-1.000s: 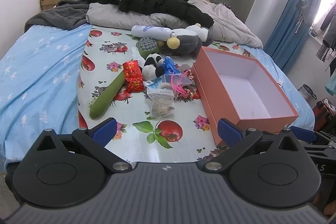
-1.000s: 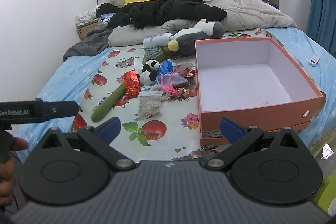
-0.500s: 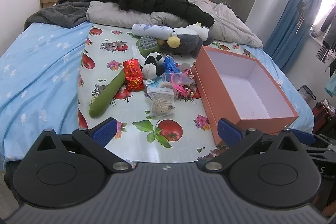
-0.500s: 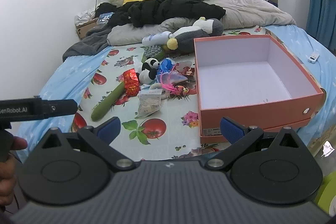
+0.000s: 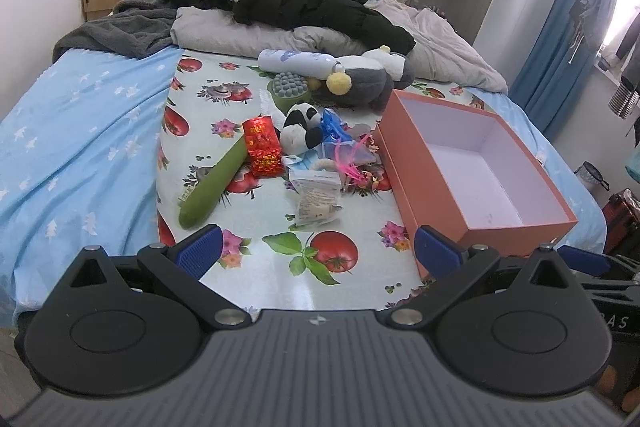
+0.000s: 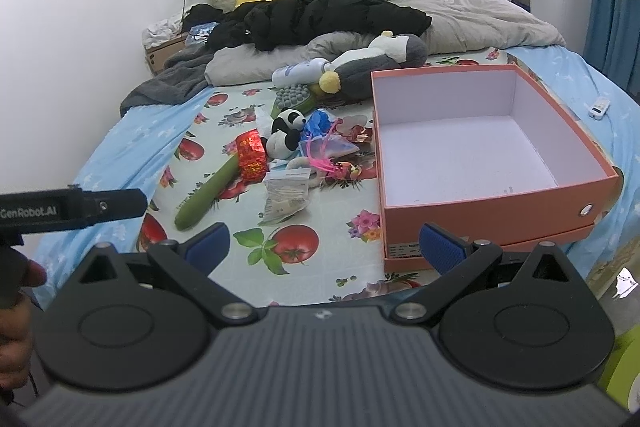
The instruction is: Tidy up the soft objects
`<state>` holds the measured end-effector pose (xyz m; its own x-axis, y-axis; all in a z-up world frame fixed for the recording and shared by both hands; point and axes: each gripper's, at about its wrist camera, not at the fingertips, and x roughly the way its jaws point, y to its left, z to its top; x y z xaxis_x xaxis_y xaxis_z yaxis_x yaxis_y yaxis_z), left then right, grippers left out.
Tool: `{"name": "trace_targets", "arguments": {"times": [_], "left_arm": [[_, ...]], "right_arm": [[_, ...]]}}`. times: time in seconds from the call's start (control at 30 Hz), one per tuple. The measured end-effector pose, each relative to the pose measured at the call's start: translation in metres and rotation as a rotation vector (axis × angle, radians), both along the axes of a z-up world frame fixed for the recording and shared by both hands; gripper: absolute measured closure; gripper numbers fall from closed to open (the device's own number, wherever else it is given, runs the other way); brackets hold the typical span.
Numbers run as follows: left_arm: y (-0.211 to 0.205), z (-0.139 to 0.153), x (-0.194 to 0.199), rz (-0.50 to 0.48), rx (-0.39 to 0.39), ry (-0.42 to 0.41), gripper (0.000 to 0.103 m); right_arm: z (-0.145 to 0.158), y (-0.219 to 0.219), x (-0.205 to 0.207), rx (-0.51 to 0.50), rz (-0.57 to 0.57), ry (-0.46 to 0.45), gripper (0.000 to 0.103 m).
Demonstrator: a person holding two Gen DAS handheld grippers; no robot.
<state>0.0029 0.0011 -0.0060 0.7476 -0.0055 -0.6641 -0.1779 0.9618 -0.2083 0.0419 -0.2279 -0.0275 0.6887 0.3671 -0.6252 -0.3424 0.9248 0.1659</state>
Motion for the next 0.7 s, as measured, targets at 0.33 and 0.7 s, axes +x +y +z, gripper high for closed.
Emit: {"name": "trace_targets", "arguments": {"times": [0.33, 0.7], "left_arm": [[-0.004, -0.007, -0.001, 0.003, -0.002, -0.023, 0.000], [-0.011, -0.012, 0.000, -0.019, 0.056, -0.055, 0.000]], "right_arm": [[-0.001, -0.005, 0.003, 0.007, -0.057, 0.013, 0.000], [-0.006, -0.006, 0.007, 0.005, -0.069, 0.046, 0.000]]}}
